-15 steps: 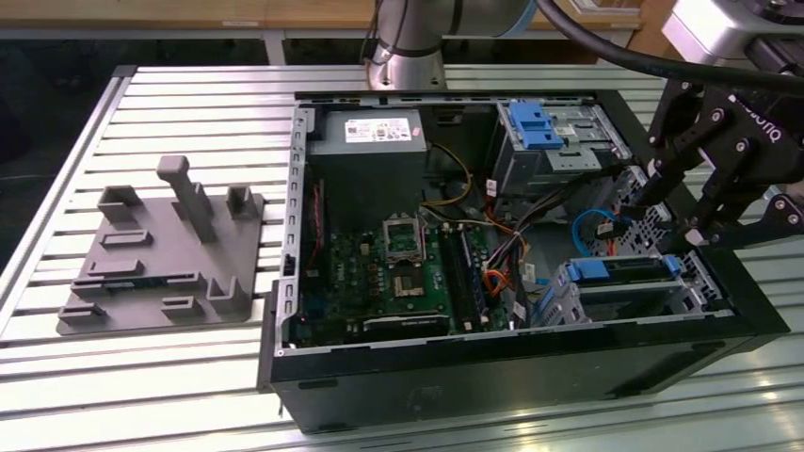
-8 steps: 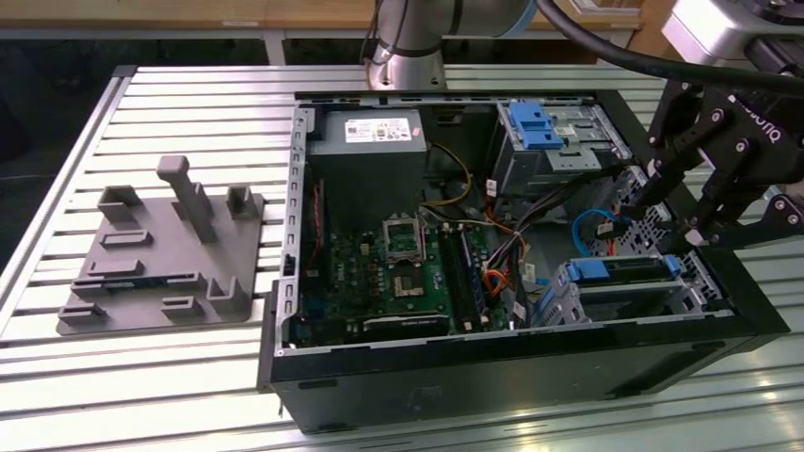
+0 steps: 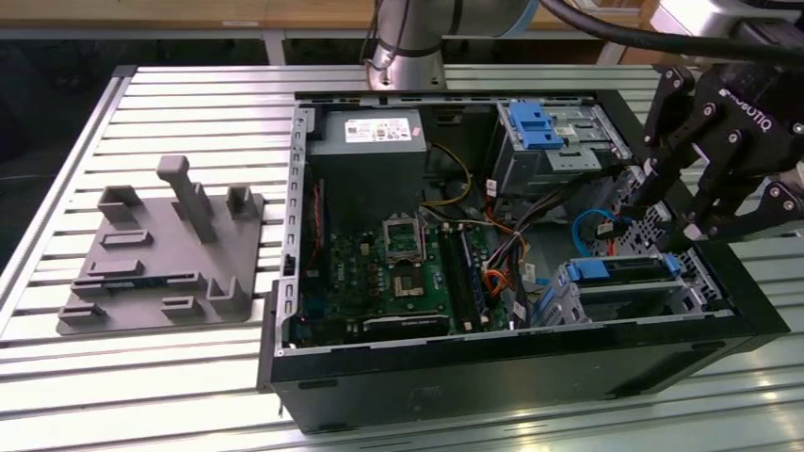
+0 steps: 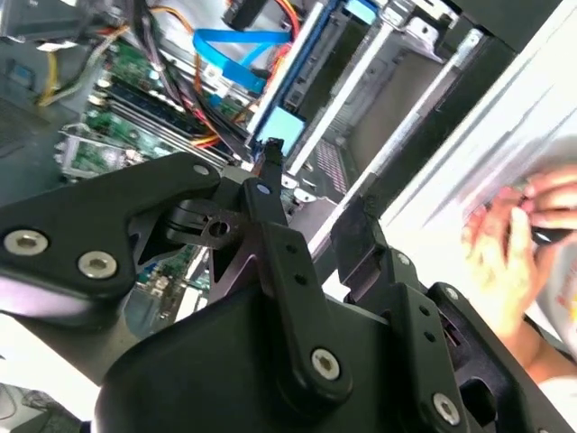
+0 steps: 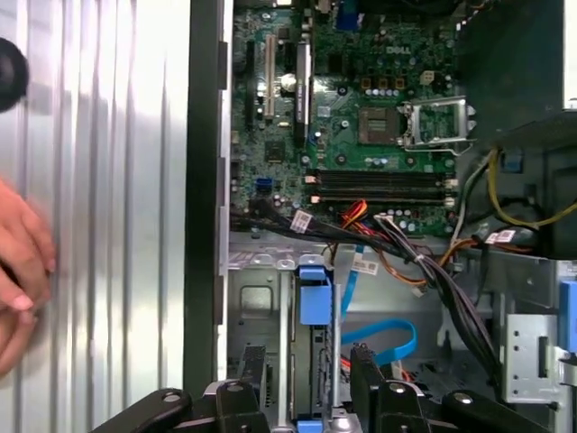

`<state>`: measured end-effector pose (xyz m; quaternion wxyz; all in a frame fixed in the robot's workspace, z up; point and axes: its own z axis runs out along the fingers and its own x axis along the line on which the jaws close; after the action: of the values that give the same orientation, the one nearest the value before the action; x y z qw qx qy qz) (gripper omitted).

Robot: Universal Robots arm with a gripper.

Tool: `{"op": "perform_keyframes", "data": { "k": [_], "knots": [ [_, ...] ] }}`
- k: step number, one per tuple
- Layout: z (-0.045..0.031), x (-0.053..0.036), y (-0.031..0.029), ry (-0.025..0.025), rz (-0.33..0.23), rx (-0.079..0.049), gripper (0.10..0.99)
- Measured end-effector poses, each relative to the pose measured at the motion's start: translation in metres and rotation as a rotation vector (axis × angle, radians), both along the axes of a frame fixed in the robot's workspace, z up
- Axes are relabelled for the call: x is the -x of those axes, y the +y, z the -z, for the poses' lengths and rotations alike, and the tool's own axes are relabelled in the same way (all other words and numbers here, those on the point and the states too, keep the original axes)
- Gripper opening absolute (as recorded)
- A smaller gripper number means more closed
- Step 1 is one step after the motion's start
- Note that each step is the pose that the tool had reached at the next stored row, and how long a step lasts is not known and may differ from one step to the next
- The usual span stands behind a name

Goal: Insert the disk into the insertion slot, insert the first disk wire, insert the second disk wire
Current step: 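Insert the first disk wire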

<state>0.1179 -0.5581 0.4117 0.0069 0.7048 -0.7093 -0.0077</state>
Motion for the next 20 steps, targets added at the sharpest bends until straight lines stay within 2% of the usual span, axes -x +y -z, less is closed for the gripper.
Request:
{"op": "perform_keyframes", "data": {
  "k": [1,8,10,11,12,14,16,18,20],
  "knots": [
    [0.0001,0.0000,0.0031,-0.0001,0.000,0.006,0.498],
    [0.0025,-0.0001,0.0327,-0.0020,0.000,0.006,0.498],
    [0.0041,-0.0009,0.0395,-0.0020,0.000,0.006,0.498],
    [0.0047,-0.0015,0.0415,-0.0025,0.001,0.008,0.498],
    [0.0050,-0.0015,0.0427,-0.0054,0.002,0.013,0.498],
    [0.0059,-0.0016,0.0430,-0.0142,0.018,0.022,0.498],
    [0.0072,-0.0016,0.0429,-0.0202,0.046,0.025,0.498],
    [0.0086,-0.0016,0.0430,-0.0241,0.074,0.029,0.498],
    [0.0105,-0.0017,0.0466,-0.0249,0.081,0.035,0.498]
  ]
}}
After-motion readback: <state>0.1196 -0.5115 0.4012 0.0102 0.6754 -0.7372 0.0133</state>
